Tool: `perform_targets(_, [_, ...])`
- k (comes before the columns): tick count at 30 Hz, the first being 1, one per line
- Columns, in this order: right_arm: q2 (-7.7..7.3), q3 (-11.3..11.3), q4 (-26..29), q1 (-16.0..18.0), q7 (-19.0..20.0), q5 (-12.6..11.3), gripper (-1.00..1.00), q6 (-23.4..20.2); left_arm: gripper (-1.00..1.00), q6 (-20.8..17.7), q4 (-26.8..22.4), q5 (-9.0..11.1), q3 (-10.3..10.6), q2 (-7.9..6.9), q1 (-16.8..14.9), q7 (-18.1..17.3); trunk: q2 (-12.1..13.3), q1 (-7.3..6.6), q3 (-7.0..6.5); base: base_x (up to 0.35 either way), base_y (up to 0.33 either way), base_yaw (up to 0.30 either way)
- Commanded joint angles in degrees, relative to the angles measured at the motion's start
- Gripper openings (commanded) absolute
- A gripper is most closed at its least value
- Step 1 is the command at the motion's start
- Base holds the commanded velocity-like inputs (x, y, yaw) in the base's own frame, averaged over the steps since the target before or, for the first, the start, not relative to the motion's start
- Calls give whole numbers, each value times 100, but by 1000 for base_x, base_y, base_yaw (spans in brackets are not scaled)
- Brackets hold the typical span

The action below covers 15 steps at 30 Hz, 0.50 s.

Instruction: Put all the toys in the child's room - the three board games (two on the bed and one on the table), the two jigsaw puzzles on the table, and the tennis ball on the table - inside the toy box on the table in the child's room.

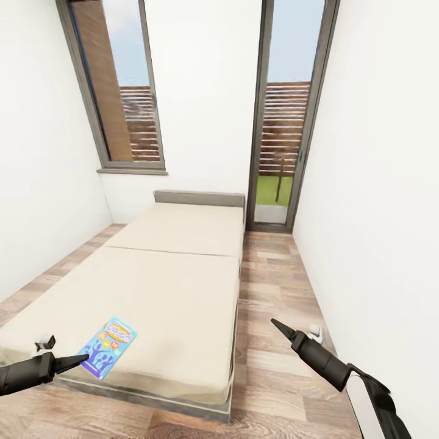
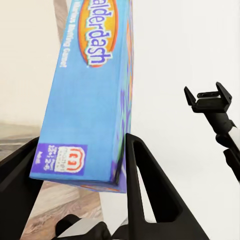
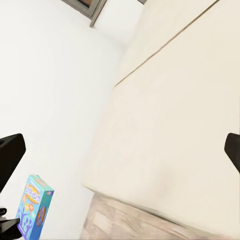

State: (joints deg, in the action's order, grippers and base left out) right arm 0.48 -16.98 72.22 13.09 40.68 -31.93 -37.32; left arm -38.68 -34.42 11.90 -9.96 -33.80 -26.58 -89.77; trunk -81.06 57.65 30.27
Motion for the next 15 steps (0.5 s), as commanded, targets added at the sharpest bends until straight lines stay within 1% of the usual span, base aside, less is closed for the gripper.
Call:
perform_targets(1, [5, -16, 3, 2, 11, -16, 100, -39, -100, -61, 2, 2, 3, 2, -5, -23, 38, -24, -17, -63, 0, 256])
perform_targets(11, [5, -15, 11, 3, 11, -15, 100, -44, -100, -162, 3, 5, 6, 3, -5, -23, 439, -244, -227, -12, 0, 272])
perform_targets(13, [5, -15, 11, 5, 11, -12, 100, -43, -100, -170, 3, 5, 4, 3, -5, -23, 520, -287, -265, -1, 0, 185])
perform_targets(15, [5, -15, 19, 3, 7, -9, 100, -48, -100, -174, 3, 5, 3, 0, -5, -23, 600, -331, -301, 0, 0, 49])
